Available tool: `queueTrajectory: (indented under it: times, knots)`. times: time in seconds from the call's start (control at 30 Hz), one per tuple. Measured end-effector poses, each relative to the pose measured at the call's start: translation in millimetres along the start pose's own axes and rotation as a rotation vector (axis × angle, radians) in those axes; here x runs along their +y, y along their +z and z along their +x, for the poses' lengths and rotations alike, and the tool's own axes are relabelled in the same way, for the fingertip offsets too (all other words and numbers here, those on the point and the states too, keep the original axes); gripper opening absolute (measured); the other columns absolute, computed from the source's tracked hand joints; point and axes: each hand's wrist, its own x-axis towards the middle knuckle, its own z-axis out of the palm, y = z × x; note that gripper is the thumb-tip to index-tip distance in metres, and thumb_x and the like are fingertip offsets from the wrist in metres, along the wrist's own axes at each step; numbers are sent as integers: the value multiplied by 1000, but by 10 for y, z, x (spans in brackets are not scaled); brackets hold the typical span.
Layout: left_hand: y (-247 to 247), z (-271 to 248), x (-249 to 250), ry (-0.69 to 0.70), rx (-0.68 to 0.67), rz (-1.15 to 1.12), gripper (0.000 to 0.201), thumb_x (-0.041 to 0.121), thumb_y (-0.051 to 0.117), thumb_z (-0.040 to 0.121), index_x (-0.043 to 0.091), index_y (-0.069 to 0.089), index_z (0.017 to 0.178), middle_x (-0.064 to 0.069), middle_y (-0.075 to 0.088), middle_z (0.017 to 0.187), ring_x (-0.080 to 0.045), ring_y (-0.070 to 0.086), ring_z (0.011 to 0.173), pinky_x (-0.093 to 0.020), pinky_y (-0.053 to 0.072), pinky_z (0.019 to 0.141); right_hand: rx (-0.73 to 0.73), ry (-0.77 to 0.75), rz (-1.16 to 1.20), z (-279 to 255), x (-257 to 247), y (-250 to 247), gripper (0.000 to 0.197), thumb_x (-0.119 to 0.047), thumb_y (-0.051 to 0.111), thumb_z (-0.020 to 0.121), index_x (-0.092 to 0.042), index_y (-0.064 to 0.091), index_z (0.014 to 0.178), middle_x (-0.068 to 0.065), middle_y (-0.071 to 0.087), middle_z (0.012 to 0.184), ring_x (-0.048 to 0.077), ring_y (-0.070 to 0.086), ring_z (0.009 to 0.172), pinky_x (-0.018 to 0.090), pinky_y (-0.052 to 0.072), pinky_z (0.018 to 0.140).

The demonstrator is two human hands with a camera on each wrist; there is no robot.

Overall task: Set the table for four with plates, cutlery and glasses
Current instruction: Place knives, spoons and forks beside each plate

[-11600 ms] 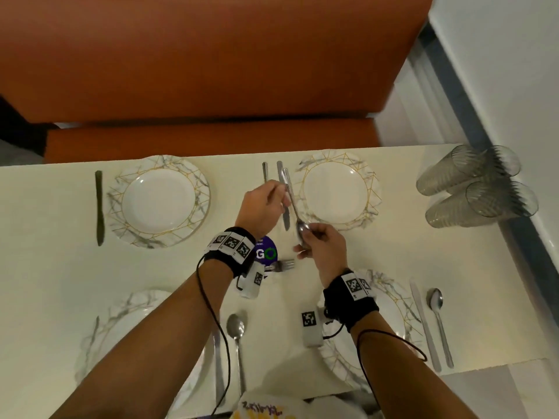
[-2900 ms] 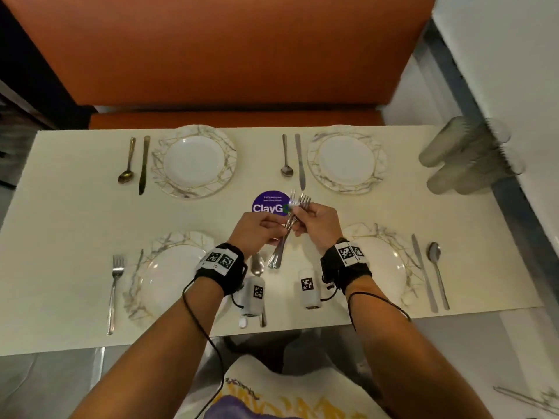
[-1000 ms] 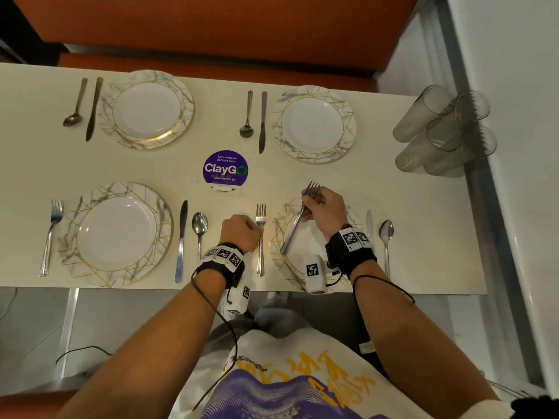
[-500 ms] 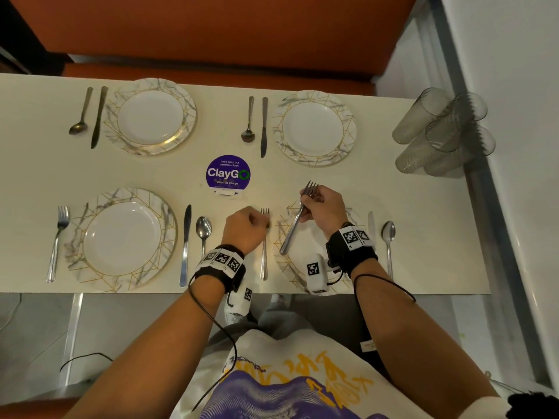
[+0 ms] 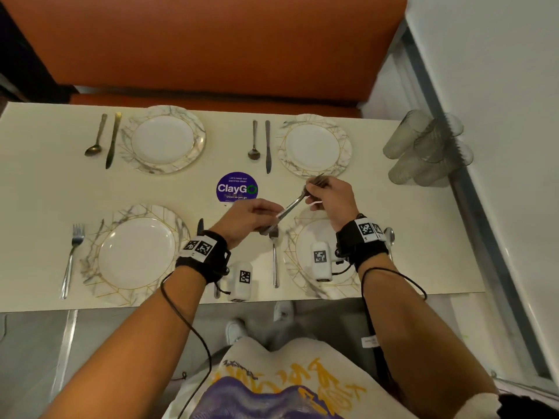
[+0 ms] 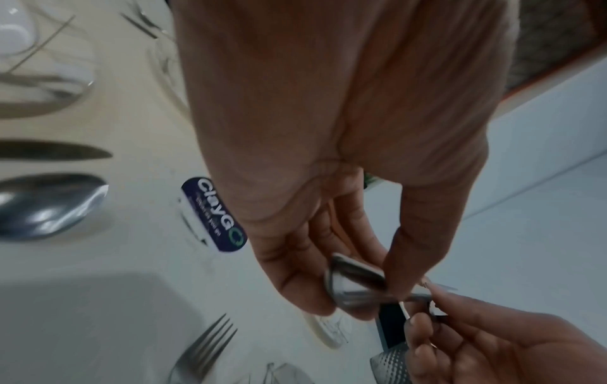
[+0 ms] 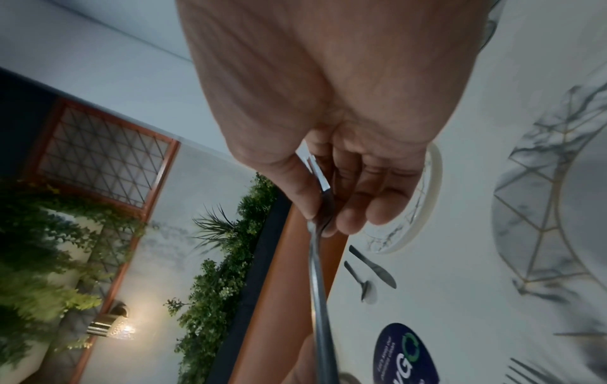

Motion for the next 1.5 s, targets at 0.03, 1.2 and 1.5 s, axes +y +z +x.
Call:
queueTrajectory:
  times: [0.03, 1.2, 1.5]
  knots:
    - [-43, -36, 28, 8, -13, -7, 26, -7, 69, 90, 1, 72, 114, -8, 74, 84, -14, 66, 69, -24, 53, 65, 7, -10, 9, -35, -29, 26, 8, -3, 66, 92, -6, 72, 97, 12, 74, 84, 23, 63, 70, 36, 51, 63]
    - [700, 1446, 777, -16, 470, -180, 25, 21, 72, 96, 11, 69, 118, -20, 73, 111, -26, 68, 90, -40, 62, 79, -58, -125, -282, 1357, 21, -770, 15, -19, 79, 85, -32, 70, 82, -1, 76, 89, 18, 71, 83, 34, 59, 75]
    - [728, 1672, 618, -68, 471, -81, 21, 18, 71, 97, 9, 70, 115, -14, 75, 99, -25, 69, 76, -36, 62, 70, 263, -19, -406, 2195, 299, -1416, 14, -5, 66, 92, -6, 74, 103, 12, 75, 96, 19, 64, 83, 28, 52, 82]
